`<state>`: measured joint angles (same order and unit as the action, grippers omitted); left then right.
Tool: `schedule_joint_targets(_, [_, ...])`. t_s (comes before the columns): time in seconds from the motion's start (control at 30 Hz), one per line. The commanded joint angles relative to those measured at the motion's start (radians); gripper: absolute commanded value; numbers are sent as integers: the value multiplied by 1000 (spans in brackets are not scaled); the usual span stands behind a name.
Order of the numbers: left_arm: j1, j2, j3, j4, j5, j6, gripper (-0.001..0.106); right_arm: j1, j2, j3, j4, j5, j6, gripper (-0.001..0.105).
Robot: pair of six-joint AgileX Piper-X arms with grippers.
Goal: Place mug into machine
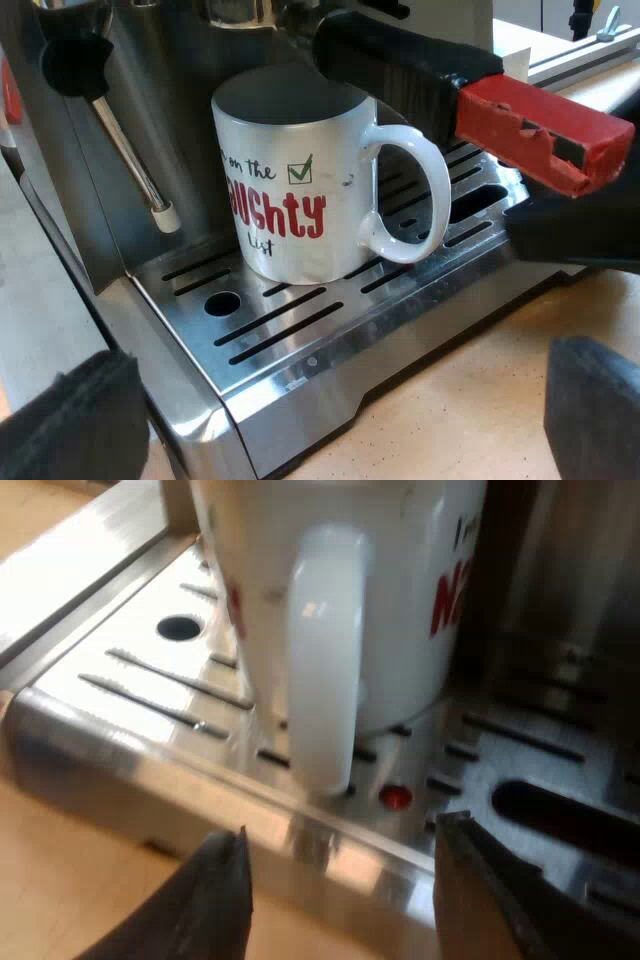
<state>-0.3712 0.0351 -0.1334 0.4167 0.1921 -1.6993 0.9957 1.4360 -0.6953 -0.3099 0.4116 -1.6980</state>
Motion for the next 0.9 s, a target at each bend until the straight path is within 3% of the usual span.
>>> schedule_joint_targets(0.03, [-4,2,-20,-12,6,-4,81,43,-90,46,11,37,-9,44])
schedule_joint_targets(0.3, [-4,2,-109,21,13,-4,81,169,-271,61,61,138,-9,42])
schedule_joint_targets(0.4, [-4,2,-162,93,14,-4,81,213,-324,61,61,138,-9,32])
schedule_joint_targets(0.57, [-4,0,-269,238,14,-4,81,270,-392,61,59,200,-11,0])
schedule_joint_targets(0.8, [-4,-1,-364,273,36,-4,81,289,-411,20,59,310,-37,0])
schedule_joint_targets(0.9, [-4,-1,-383,271,104,-4,81,287,-411,-23,59,312,-37,0])
